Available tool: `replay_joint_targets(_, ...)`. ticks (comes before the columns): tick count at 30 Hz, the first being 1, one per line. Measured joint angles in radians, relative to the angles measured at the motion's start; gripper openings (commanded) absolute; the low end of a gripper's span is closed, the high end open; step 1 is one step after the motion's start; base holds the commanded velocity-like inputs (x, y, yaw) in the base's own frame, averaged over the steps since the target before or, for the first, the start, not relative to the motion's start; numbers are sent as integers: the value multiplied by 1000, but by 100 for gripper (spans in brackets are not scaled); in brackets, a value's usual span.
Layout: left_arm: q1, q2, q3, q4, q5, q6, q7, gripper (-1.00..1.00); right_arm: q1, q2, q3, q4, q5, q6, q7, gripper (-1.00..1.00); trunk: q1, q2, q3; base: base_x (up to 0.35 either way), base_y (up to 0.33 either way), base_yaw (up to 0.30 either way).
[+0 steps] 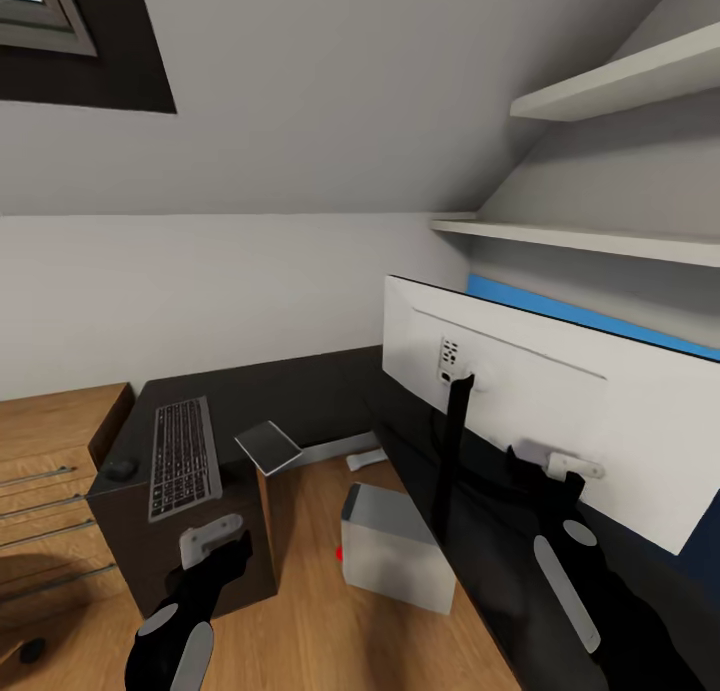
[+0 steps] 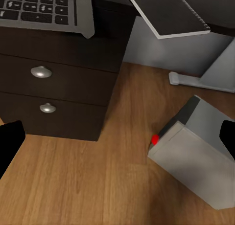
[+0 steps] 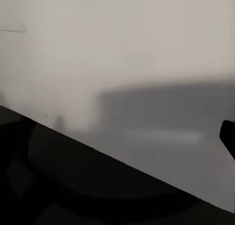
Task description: In the bedroom, organize the workspace by keeping the computer under the desk, ensuring the monitor is on the desk, placing the keyboard on the desk next to the monitor, placing the mouse on the desk next to the keyboard, moving the folder from the swivel chair onto the desk next to the mouse, stacking the notebook on top of the folder with the pen on top of the notebook, and positioning the swivel chair next to the desk.
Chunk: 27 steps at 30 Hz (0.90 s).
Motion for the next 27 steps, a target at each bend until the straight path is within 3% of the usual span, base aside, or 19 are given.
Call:
replay_joint_targets(14, 0, 0, -11, 10, -2, -4, -1, 100, 0, 0, 0, -1, 1, 0, 0, 100, 0, 0, 0, 138, -99, 0)
replay_joint_targets(22, 0, 1, -11, 10, 0, -2, -2, 100, 0, 0, 1, -1, 0, 0, 0, 100, 0, 0, 0, 4, -2, 0)
replay_joint_targets(27, 0, 1, -11, 10, 0, 0, -2, 100, 0, 0, 1, -1, 0, 0, 0, 100, 1, 0, 0, -183, 21, 0)
